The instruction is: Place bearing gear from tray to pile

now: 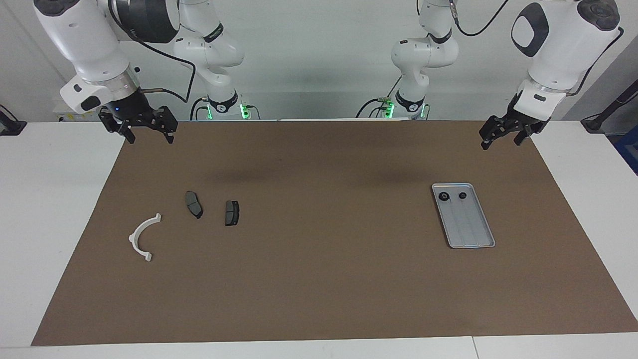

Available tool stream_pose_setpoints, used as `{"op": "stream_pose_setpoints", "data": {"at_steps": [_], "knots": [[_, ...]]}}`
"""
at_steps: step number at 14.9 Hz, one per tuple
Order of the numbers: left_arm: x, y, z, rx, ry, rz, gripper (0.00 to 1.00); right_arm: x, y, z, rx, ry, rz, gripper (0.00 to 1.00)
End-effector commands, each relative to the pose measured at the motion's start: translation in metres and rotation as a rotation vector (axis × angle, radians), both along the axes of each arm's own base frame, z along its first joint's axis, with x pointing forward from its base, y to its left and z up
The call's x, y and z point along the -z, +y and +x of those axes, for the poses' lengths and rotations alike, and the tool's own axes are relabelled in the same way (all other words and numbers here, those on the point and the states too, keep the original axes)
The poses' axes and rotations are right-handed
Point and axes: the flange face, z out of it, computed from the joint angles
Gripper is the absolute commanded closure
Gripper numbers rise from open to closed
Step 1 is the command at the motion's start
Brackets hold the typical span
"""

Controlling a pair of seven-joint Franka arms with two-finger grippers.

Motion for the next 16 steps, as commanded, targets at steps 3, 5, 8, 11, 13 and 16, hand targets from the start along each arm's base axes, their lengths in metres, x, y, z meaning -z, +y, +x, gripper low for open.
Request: {"op": "stream_pose_setpoints", "data": {"at_steps": [3, 5, 8, 11, 13, 16], "knots": [[-0.005, 0.002, -0.001, 0.011, 0.009, 0.009, 0.00, -0.004, -0.005, -0.004, -0.008, -0.014, 0.019, 0.00], [-0.005, 0.002, 0.001, 0.013, -0.007, 0.009, 0.00, -0.004, -0.003, -0.003, -0.005, -0.016, 0.019, 0.00], [-0.005, 0.008, 0.003, -0.008, -0.013, 0.011, 0.00, -0.004, -0.001, -0.003, -0.010, -0.016, 0.019, 0.00], [-0.007, 0.001, 0.002, 0.003, -0.018, 0.015, 0.00, -0.003, -0.002, -0.003, -0.011, -0.014, 0.019, 0.00], [-0.007, 0.002, 0.000, -0.002, -0.009, 0.013, 0.00, -0.004, -0.004, -0.003, -0.010, -0.016, 0.019, 0.00], [-0.003, 0.002, -0.005, 0.001, 0.007, 0.014, 0.00, -0.003, -0.012, -0.003, 0.009, -0.016, 0.019, 0.00]]}}
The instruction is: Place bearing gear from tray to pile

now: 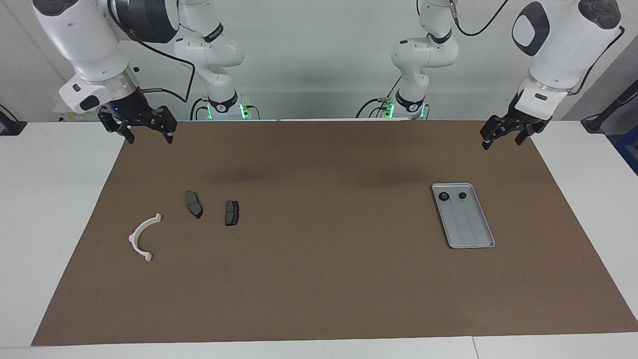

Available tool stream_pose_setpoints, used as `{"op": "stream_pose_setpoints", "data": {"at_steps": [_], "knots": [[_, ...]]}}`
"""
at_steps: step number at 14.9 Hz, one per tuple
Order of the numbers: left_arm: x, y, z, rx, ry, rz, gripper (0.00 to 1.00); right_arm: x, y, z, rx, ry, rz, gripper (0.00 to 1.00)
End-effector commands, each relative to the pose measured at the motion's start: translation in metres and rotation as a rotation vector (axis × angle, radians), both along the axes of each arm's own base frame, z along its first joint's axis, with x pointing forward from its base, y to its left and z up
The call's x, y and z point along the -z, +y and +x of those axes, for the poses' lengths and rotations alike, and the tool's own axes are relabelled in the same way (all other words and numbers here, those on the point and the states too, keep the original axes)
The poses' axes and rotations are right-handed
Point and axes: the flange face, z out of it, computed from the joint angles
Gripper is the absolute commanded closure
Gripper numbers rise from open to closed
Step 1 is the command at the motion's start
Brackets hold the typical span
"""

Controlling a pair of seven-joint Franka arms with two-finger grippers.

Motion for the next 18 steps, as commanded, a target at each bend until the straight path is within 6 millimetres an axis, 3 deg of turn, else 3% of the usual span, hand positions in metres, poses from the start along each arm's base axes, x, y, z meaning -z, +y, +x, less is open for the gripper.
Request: {"op": "stream_pose_setpoints", "data": {"at_steps": [1, 5, 10, 15, 18], "knots": [[0.003, -0.005, -0.004, 0.009, 0.006, 0.014, 0.00, -0.002, -0.008, -0.003, 0.002, -0.013, 0.019, 0.00], [0.030, -0.004, -0.007, 0.009, 0.000, 0.013, 0.00, -0.002, -0.003, -0.004, 0.002, -0.012, 0.019, 0.00], [0.093, -0.005, -0.004, 0.006, 0.016, 0.012, 0.01, -0.002, -0.001, -0.004, -0.005, -0.010, 0.019, 0.00], [0.157, -0.009, -0.009, -0.070, 0.013, 0.009, 0.31, 0.002, 0.000, -0.007, -0.007, -0.003, 0.019, 0.00], [0.187, -0.011, -0.013, -0.128, -0.001, 0.007, 0.39, 0.001, -0.006, -0.007, -0.007, -0.004, 0.020, 0.00]]}}
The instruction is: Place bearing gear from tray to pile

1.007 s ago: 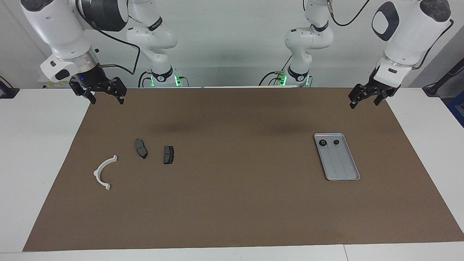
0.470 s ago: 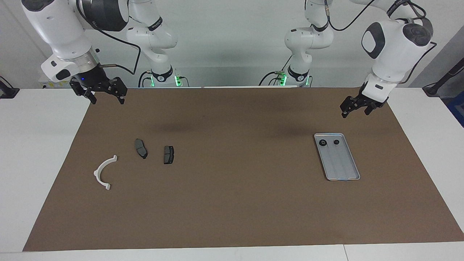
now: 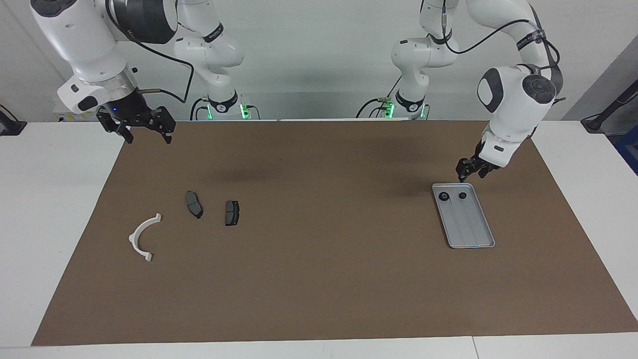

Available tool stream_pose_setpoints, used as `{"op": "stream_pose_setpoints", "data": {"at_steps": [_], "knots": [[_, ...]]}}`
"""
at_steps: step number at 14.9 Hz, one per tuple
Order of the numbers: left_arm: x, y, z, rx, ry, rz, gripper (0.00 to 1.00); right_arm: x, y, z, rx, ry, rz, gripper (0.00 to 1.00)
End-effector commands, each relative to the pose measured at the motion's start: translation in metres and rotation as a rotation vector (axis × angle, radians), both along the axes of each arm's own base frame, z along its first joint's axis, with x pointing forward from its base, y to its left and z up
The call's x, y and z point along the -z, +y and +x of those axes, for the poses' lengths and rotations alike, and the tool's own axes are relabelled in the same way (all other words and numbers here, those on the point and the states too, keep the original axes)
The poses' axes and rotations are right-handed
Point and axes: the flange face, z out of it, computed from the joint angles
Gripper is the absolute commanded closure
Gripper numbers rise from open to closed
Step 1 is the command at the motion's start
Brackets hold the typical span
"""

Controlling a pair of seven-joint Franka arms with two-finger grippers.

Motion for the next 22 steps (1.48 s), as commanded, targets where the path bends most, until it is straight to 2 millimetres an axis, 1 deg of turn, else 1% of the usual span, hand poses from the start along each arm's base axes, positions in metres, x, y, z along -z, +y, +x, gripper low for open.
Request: {"op": "stream_pose_setpoints", "data": {"at_steps": [1, 5, 6, 8, 9, 10, 15, 19, 22], "knots": [[0.029, -0.003, -0.010, -0.029, -0.009, 0.009, 0.40, -0.001, -0.006, -0.007, -0.014, -0.008, 0.020, 0.00], [0.061, -0.010, -0.010, -0.028, 0.006, 0.008, 0.39, 0.000, -0.007, -0.007, -0.014, -0.008, 0.020, 0.00], [0.069, -0.014, -0.011, -0.050, -0.002, 0.007, 0.37, 0.000, -0.007, -0.007, -0.017, -0.008, 0.020, 0.00], [0.086, -0.033, -0.009, -0.079, -0.005, 0.009, 0.36, 0.001, -0.007, -0.008, -0.060, -0.003, 0.022, 0.00], [0.092, -0.039, -0.009, -0.074, -0.002, 0.008, 0.36, 0.003, -0.014, -0.010, -0.054, 0.002, 0.023, 0.00], [0.096, -0.039, -0.009, -0.071, 0.004, 0.010, 0.36, 0.005, -0.019, -0.011, -0.046, 0.003, 0.023, 0.00], [0.099, -0.029, -0.009, -0.056, 0.017, 0.011, 0.37, 0.003, -0.011, -0.007, -0.049, -0.016, 0.019, 0.00], [0.099, -0.028, -0.010, -0.044, 0.022, 0.011, 0.38, 0.003, -0.010, -0.007, -0.042, -0.023, 0.020, 0.00], [0.104, -0.027, -0.014, -0.040, 0.030, 0.010, 0.38, 0.004, -0.004, -0.006, -0.020, -0.021, 0.019, 0.00]]}}
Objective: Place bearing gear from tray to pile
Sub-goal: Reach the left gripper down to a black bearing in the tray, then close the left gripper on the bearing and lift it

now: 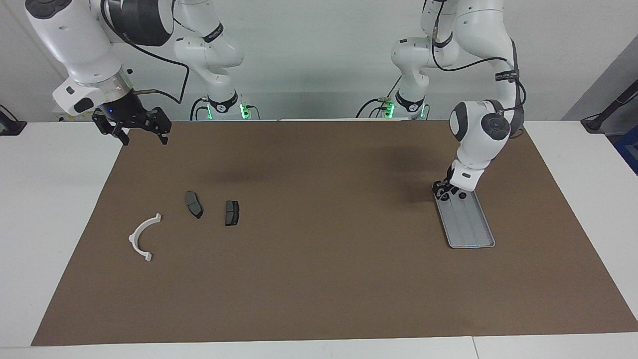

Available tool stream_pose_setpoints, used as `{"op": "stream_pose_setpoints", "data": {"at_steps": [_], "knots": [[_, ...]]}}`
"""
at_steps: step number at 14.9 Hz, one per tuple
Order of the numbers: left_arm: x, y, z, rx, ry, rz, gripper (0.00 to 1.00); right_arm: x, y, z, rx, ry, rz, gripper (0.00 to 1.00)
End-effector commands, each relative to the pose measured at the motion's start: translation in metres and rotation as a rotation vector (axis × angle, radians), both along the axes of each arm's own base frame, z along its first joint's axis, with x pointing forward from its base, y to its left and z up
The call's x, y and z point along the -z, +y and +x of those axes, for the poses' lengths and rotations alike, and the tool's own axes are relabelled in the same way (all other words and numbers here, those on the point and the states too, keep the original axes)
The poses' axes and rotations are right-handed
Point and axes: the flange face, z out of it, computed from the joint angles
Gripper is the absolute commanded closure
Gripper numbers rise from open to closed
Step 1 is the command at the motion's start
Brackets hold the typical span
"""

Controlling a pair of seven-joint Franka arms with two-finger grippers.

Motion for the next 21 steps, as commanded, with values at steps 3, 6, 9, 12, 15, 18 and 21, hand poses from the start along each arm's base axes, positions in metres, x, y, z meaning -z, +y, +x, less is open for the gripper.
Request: {"op": "stream_pose_setpoints", "data": {"at_steps": [3, 6, 9, 12, 15, 18, 21], "knots": [[0.008, 0.013, -0.007, 0.019, 0.007, 0.006, 0.38, 0.001, 0.008, -0.007, 0.009, -0.014, 0.017, 0.00], [0.011, 0.017, -0.009, 0.019, 0.013, 0.006, 0.38, 0.001, 0.007, -0.007, 0.009, -0.016, 0.017, 0.00], [0.012, 0.020, -0.009, 0.012, 0.012, 0.005, 0.39, 0.004, 0.007, -0.006, 0.008, -0.016, 0.017, 0.00], [0.012, 0.018, -0.008, 0.012, 0.008, 0.005, 0.39, 0.007, 0.007, -0.006, 0.002, -0.016, 0.017, 0.00], [0.018, 0.017, -0.007, 0.009, 0.011, 0.005, 0.39, 0.007, 0.007, -0.007, 0.003, -0.014, 0.017, 0.00], [0.024, 0.014, -0.007, 0.011, 0.013, 0.007, 0.40, 0.007, 0.007, -0.007, 0.002, -0.014, 0.017, 0.00], [0.023, 0.014, -0.006, 0.016, 0.011, 0.005, 0.55, 0.007, 0.007, -0.006, -0.001, -0.016, 0.017, 0.00]]}}
